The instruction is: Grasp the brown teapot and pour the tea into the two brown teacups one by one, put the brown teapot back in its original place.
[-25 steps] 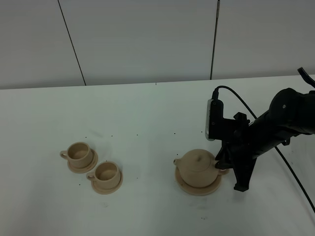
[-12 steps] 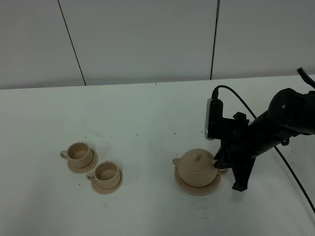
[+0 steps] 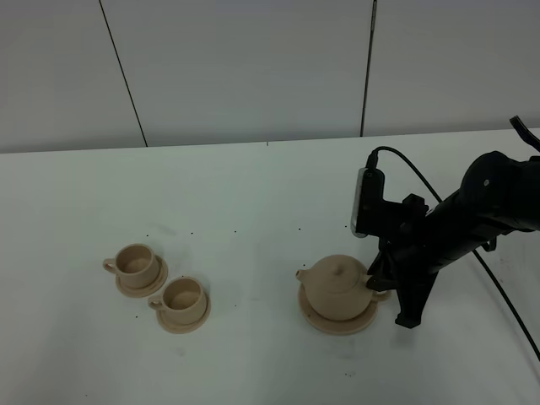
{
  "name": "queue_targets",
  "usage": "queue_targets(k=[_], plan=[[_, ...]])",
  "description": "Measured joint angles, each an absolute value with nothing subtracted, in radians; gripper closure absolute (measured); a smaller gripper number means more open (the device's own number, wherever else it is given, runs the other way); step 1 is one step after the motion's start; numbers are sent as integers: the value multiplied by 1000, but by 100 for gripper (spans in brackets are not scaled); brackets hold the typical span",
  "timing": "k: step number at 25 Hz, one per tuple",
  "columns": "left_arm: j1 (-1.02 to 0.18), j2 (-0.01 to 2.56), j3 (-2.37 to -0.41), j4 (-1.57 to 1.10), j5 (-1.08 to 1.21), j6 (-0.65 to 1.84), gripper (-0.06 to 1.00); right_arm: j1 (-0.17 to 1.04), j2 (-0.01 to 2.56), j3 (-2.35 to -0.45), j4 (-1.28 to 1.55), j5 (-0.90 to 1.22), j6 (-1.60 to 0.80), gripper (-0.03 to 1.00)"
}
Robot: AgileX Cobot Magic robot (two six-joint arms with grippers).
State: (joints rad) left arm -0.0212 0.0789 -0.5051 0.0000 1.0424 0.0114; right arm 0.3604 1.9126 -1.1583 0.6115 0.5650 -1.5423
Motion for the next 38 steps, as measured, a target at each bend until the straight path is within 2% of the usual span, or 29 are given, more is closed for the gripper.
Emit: queue_targets(k=[38], plan=[[-21, 79, -505, 0, 1042, 11, 71, 345, 1856, -1158, 653, 592, -1518, 87]])
